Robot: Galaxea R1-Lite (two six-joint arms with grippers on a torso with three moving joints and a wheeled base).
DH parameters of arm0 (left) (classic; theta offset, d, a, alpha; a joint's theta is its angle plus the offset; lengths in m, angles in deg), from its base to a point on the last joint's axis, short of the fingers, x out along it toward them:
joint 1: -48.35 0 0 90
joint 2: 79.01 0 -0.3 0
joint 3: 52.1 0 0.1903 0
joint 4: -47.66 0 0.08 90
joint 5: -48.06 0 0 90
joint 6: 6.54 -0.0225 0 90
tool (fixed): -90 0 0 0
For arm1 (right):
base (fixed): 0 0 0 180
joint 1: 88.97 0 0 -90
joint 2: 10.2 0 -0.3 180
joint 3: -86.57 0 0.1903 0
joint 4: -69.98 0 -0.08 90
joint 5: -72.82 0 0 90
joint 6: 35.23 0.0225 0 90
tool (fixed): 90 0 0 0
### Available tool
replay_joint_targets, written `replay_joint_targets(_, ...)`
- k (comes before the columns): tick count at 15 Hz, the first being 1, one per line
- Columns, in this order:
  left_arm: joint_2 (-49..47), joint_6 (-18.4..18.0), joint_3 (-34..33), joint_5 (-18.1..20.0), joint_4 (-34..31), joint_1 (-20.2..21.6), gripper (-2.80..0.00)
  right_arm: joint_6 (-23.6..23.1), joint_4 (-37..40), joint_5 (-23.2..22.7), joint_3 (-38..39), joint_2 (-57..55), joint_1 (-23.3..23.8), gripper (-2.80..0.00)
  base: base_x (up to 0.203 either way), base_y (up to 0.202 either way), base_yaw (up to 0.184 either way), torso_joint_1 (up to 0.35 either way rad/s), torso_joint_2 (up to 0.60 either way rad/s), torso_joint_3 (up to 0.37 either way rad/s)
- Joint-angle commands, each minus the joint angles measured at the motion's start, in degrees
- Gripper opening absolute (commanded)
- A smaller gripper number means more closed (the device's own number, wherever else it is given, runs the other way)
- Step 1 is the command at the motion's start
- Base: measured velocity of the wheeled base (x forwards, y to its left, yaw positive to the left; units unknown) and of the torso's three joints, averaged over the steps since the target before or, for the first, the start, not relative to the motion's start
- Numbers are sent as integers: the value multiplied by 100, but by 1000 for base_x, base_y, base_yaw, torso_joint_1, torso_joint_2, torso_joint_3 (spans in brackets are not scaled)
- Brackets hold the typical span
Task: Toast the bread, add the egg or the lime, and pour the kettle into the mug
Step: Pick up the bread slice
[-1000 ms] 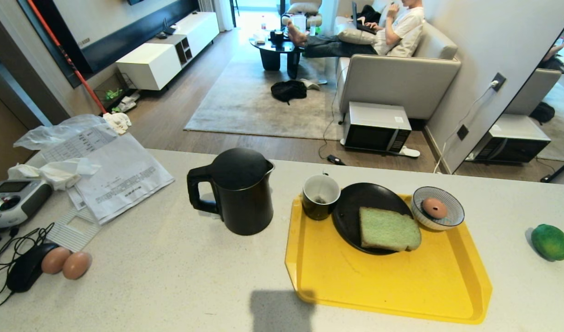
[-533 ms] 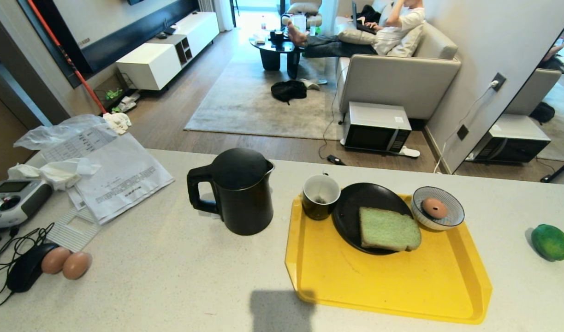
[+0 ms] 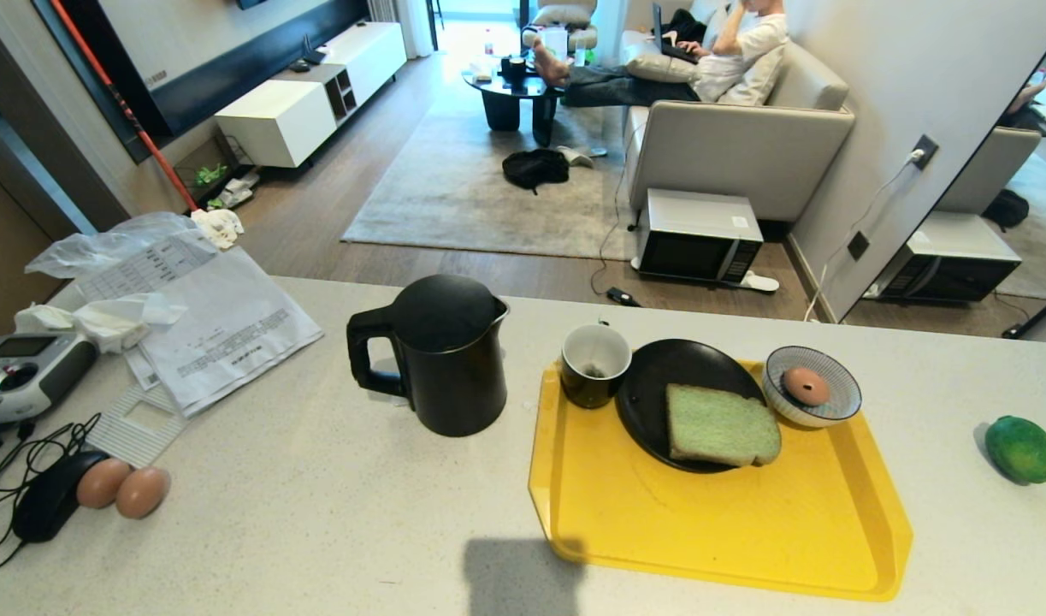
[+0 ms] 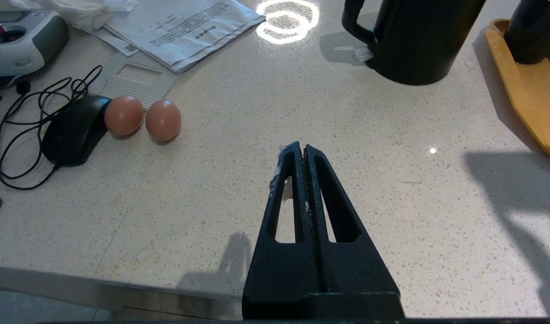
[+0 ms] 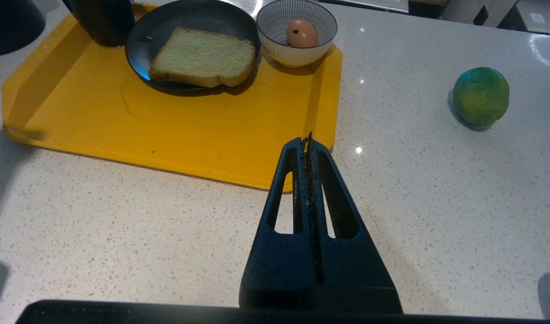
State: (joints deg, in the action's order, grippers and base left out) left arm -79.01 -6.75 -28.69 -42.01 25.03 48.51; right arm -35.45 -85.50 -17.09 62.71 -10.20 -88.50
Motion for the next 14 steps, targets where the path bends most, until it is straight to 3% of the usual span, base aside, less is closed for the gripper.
replay_joint_targets(1, 0, -5, -5, -1, 5, 2, -280, -4, -1, -1, 5, 0, -2, -280, 0, 0, 0, 0, 0, 0)
replay_joint_targets(14, 0, 4, -4, -10, 5, 2, -280, 32, -18, 17, 5, 0, -2, -280, 0, 0, 0, 0, 0, 0)
